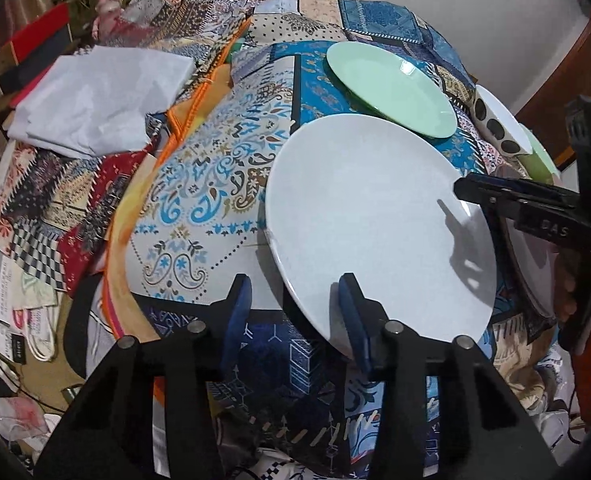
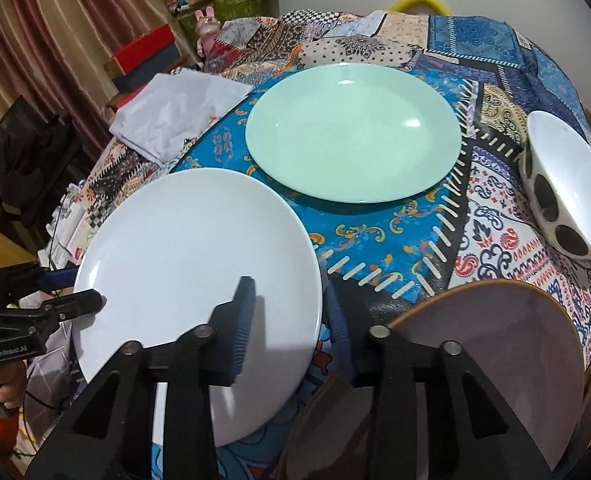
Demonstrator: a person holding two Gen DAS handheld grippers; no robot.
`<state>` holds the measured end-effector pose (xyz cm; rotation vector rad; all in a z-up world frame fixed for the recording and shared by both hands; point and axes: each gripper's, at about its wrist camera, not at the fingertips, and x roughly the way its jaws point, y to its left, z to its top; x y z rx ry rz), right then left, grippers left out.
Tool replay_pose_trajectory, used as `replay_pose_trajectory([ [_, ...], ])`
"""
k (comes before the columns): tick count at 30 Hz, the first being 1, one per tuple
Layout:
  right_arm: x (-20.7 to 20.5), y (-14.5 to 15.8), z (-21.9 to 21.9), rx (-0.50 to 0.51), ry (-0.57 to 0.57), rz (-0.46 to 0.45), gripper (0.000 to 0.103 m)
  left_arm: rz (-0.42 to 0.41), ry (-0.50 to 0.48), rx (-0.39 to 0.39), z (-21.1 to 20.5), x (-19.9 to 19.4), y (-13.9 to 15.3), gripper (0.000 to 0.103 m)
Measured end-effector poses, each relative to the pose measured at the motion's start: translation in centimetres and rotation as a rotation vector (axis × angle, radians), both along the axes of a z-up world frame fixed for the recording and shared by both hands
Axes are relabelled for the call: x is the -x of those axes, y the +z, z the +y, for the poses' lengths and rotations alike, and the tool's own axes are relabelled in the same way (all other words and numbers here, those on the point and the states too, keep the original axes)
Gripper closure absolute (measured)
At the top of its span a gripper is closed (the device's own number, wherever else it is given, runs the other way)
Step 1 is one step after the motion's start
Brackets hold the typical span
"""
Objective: Organize plates and bowls
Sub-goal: 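Grasp the white plate rim with the left gripper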
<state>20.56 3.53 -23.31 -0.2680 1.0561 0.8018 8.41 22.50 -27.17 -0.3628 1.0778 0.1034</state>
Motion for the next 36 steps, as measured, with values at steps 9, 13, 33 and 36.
replay_pose_trajectory([
  [9, -0.5, -0.6, 0.3, 0.023, 0.016, 0.031, 0.075, -0.010, -0.017, 0.014, -0.3, -0.3, -0.2, 0.058],
  [13, -0.4, -0.6, 0.6, 0.026, 0.015, 0.022, 0.075, -0.016, -0.018, 0.012, -0.5, -0.3, -0.1, 0.059],
  [33, 0.4, 1.1, -0.8, -0.049, -0.026, -0.003, 0.081, -0.058, 0.017, -0.008, -0.8, -0.1, 2.0, 0.064],
  [36, 0.5, 1.6, -1.3, -0.059, -0.034, -0.011, 0.081, -0.068, 0.017, -0.010, -1.0, -0.3, 2.6, 0.064],
])
